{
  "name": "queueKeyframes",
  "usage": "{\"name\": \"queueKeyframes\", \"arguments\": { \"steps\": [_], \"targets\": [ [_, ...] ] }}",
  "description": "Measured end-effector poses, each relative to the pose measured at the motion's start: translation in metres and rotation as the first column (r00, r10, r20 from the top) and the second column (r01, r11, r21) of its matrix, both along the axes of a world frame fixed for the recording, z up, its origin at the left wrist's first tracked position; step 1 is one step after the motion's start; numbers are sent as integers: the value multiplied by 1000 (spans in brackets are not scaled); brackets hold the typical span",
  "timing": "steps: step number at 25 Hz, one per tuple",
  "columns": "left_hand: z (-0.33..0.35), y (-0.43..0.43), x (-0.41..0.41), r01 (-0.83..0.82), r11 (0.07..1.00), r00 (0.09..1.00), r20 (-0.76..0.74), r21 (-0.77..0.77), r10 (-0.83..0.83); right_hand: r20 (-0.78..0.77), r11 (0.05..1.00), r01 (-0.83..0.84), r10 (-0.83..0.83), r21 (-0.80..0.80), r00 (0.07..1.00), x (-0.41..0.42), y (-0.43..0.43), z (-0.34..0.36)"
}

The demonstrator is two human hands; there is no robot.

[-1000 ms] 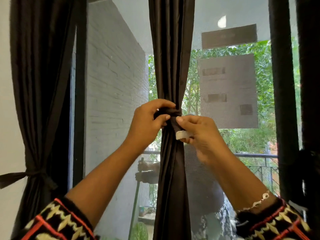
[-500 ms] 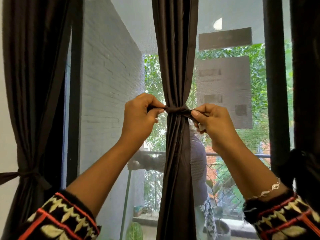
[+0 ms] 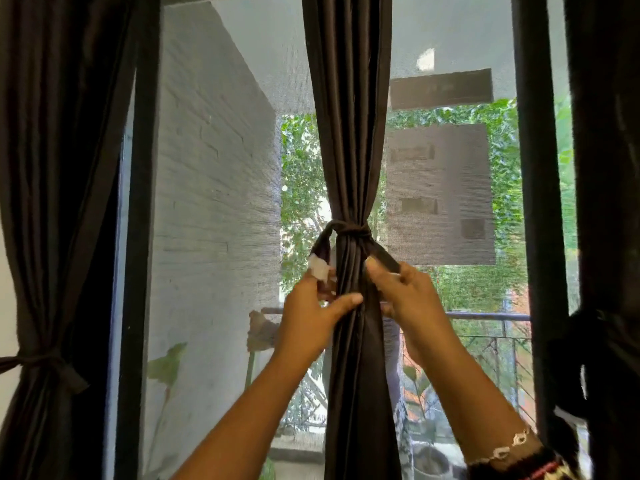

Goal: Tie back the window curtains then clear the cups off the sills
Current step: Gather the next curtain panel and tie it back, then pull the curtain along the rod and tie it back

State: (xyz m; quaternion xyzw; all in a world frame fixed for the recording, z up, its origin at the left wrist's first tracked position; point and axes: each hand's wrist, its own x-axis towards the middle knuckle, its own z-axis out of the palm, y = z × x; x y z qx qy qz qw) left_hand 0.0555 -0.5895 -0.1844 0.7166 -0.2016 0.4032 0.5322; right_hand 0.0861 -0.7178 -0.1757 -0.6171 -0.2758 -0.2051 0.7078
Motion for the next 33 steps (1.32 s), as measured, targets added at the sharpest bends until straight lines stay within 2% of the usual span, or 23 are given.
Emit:
{"name": "queueKeyframes", "arguments": {
  "steps": [6, 11, 15, 18, 22, 27, 30, 33],
  "targets": [
    [-33, -10, 2, -132, 990, 990, 33, -48, 134, 78, 984, 132, -123, -119, 989, 3, 17, -38],
    [-56, -11, -3, -166, 984, 983, 75, -70, 171, 102, 968, 224, -213, -111, 972, -6, 18, -55],
    [-114, -13, -3, -178, 984, 984, -32, -34, 176, 104, 897, 363, -348, -253, 932, -18, 13, -107],
    [-162, -15, -2, -215, 976, 969, -130, -26, 210, 113, 800, 477, -470, -363, 875, -25, 7, -155],
    [-220, -26, -9, -248, 969, 946, -216, -9, 240, 142, 679, 536, -546, -502, 826, -36, -4, -220],
    [-280, -50, -28, -307, 946, 874, -362, 103, 323, 235, 365, 551, -631, -750, 739, -54, -32, -293],
    [-309, -61, -47, -332, 912, 873, -286, 242, 394, 385, 141, 585, -628, -798, 676, -67, -49, -328],
    [-339, -82, -72, -331, 862, 868, -235, 384, 438, 437, 52, 578, -600, -814, 670, -93, -73, -350]
  ]
}}
